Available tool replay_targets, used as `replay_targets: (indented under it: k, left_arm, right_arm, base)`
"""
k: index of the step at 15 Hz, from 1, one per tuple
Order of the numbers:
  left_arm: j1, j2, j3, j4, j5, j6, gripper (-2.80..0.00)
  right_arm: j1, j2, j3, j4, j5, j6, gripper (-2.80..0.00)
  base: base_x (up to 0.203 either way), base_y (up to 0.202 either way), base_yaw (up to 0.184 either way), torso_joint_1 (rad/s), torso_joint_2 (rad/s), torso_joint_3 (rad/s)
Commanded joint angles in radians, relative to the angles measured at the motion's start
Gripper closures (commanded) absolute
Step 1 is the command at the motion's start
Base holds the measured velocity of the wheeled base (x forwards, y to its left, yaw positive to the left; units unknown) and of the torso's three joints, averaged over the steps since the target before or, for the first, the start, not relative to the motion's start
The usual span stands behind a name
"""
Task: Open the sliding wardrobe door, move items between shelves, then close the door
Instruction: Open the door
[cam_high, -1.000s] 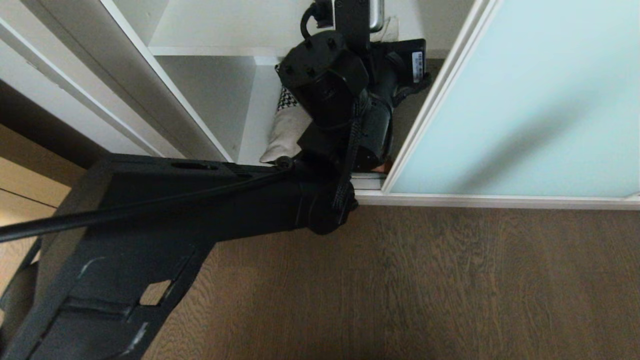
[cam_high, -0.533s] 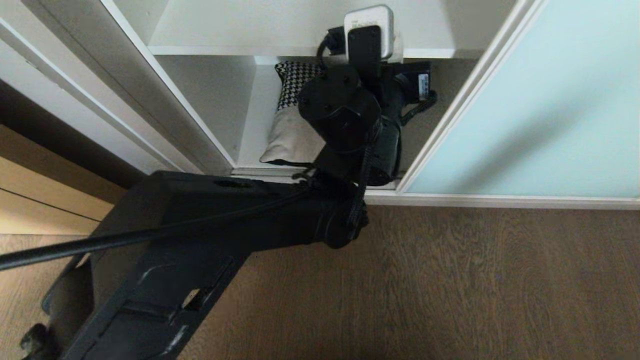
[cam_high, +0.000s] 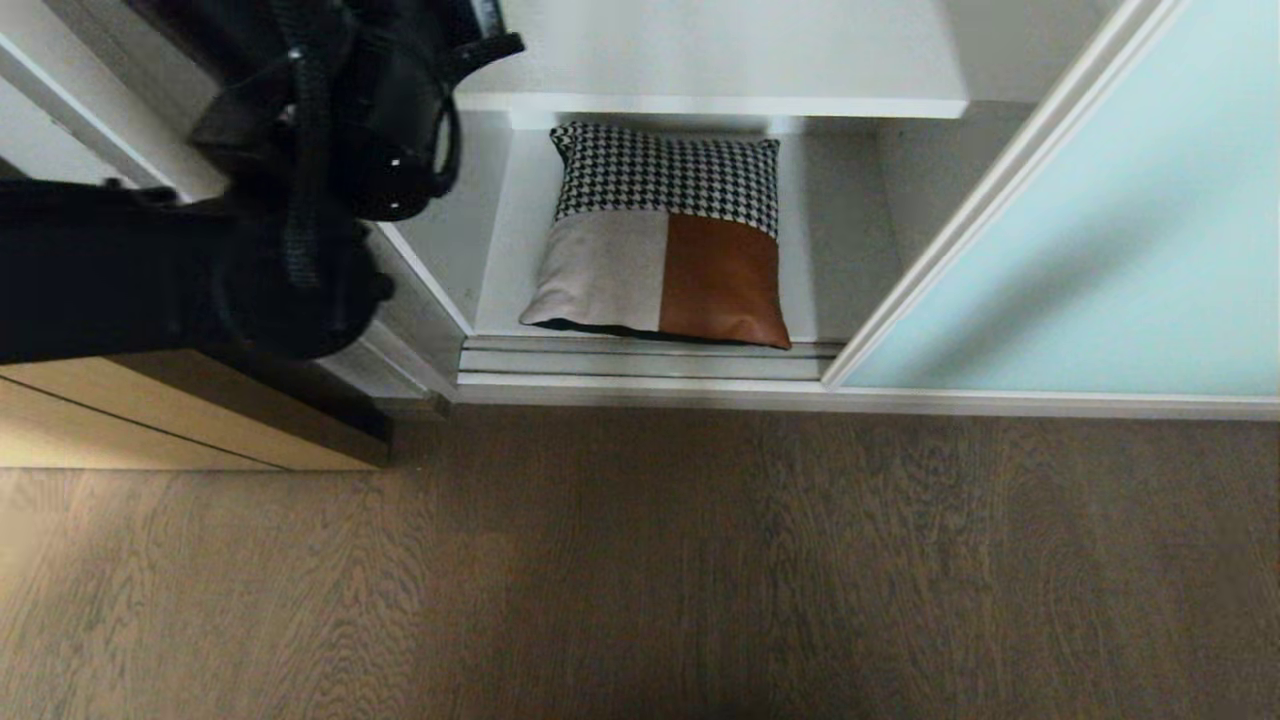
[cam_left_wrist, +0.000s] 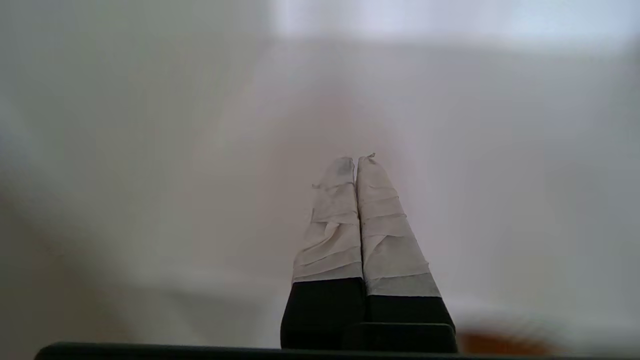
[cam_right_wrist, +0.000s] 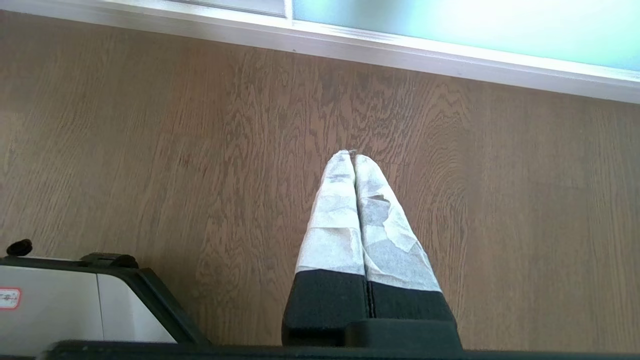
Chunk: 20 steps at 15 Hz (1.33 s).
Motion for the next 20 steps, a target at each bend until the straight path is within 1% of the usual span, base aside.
replay_targets:
  k: [1,3,4,7,9,10,11,13,14,16,17,18,19,20]
  left_arm:
    - [0.109,-0.309,0.338,0.010,0.011,0.003,0.00]
    - [0.175,-0.558,0.627,0.022,0.023,-0.006,0.00]
    - [0.204,-0.680,0.748,0.028,0.036,-0.014,0.00]
    - [0.299,-0.997,1.083,0.045,0.078,-0.056,0.00]
    - [0.358,-1.154,1.291,0.062,0.095,-0.096,0.00]
    - [0.382,-1.219,1.369,0.069,0.102,-0.130,0.00]
    - [0.402,-1.273,1.425,0.073,0.107,-0.156,0.00]
    - [0.462,-1.368,1.524,0.088,0.111,-0.187,0.00]
    - [0.486,-1.414,1.532,0.122,0.113,-0.214,0.00]
    - [0.515,-1.529,1.537,0.264,0.112,-0.293,0.00]
    - [0.521,-1.573,1.538,0.375,0.112,-0.333,0.00]
    - [0.524,-1.606,1.538,0.463,0.101,-0.358,0.00]
    - [0.522,-1.628,1.539,0.525,0.030,-0.359,0.00]
    - [0.520,-1.638,1.539,0.590,-0.087,-0.351,0.00]
  right_arm:
    - [0.000,0.001,0.000,0.000,0.001,-0.001,0.00]
    - [0.000,0.001,0.000,0.000,0.001,-0.001,0.00]
    - [0.000,0.001,0.000,0.000,0.001,-0.001,0.00]
    - [0.000,0.001,0.000,0.000,0.001,-0.001,0.00]
    - [0.000,0.001,0.000,0.000,0.001,-0.001,0.00]
    - [0.000,0.001,0.000,0.000,-0.001,-0.001,0.00]
    - [0.000,0.001,0.000,0.000,0.001,-0.001,0.00]
    - [0.000,0.001,0.000,0.000,0.001,-0.001,0.00]
    - [0.000,0.001,0.000,0.000,0.001,-0.001,0.00]
    - [0.000,0.001,0.000,0.000,0.000,-0.001,0.00]
    - [0.000,0.001,0.000,0.000,-0.001,-0.001,0.00]
    - [0.000,0.001,0.000,0.000,0.000,-0.001,0.00]
    - [0.000,0.001,0.000,0.000,0.001,-0.001,0.00]
    - [0.000,0.001,0.000,0.000,0.000,-0.001,0.00]
  base:
    - [0.000,0.000,0.000,0.000,0.00,0.000]
    - [0.000,0.000,0.000,0.000,0.00,0.000]
    - [0.000,0.000,0.000,0.000,0.00,0.000]
    - [0.000,0.000,0.000,0.000,0.00,0.000]
    - [0.000,0.000,0.000,0.000,0.00,0.000]
    - [0.000,0.000,0.000,0.000,0.00,0.000]
    - [0.000,0.000,0.000,0.000,0.00,0.000]
    - [0.000,0.000,0.000,0.000,0.00,0.000]
    - [0.000,0.000,0.000,0.000,0.00,0.000]
    - [0.000,0.000,0.000,0.000,0.00,0.000]
    - [0.000,0.000,0.000,0.000,0.00,0.000]
    - [0.000,0.000,0.000,0.000,0.00,0.000]
    - [0.000,0.000,0.000,0.000,0.00,0.000]
    - [0.000,0.000,0.000,0.000,0.00,0.000]
